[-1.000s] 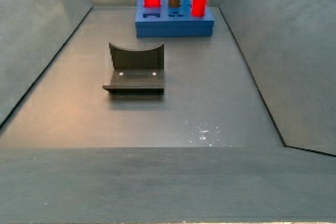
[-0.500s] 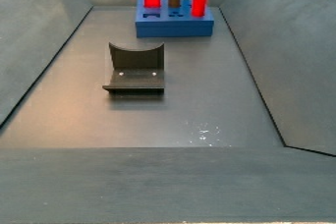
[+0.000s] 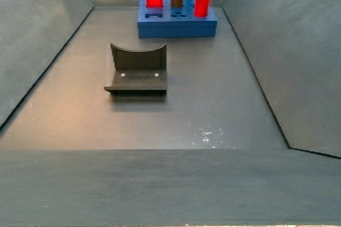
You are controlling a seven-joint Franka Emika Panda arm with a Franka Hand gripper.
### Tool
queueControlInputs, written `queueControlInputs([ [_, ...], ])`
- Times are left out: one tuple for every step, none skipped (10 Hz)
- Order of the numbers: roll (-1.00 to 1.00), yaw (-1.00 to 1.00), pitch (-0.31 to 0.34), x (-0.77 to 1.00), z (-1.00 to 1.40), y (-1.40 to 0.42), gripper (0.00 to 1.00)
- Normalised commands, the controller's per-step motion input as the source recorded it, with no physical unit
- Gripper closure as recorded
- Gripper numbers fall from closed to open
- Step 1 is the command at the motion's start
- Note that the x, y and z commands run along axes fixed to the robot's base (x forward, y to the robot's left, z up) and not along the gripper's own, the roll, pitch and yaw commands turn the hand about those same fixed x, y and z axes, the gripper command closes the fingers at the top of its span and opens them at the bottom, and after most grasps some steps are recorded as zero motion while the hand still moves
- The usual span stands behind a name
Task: Pick up the 3 prong object. Move up. Place the 3 prong object on the fixture. Regrasp the 3 prong object. Move to above the board. Insert the 3 prong object.
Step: Insert the 3 prong object.
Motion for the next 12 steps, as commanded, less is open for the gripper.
queueControlInputs([
  [0.00,-0.18,0.057,0.00,-0.25,-0.20,1.00],
  [0.00,-0.14,0.054,0.03,-0.21,-0.15,1.00],
  [-0.01,-0.02,0.051,0.09,-0.15,-0.05,1.00],
  [-0.04,0.00,0.019,0.14,-0.11,0.00,1.00],
  [-0.02,0.07,0.000,0.13,-0.16,0.00,1.00],
  [-0.02,0.10,0.000,0.13,-0.23,-0.02,1.00],
  [-0.01,0.10,0.000,0.15,-0.26,-0.04,1.00],
  [0.00,0.00,0.000,0.07,-0.25,-0.11,1.00],
  [0.00,-0.23,0.006,0.00,-0.26,-0.13,1.00],
  [0.00,-0.22,0.014,0.00,-0.22,-0.08,1.00],
  [0.00,-0.19,0.027,0.00,-0.16,-0.06,1.00],
  [0.00,-0.22,0.034,0.00,-0.18,-0.07,1.00],
])
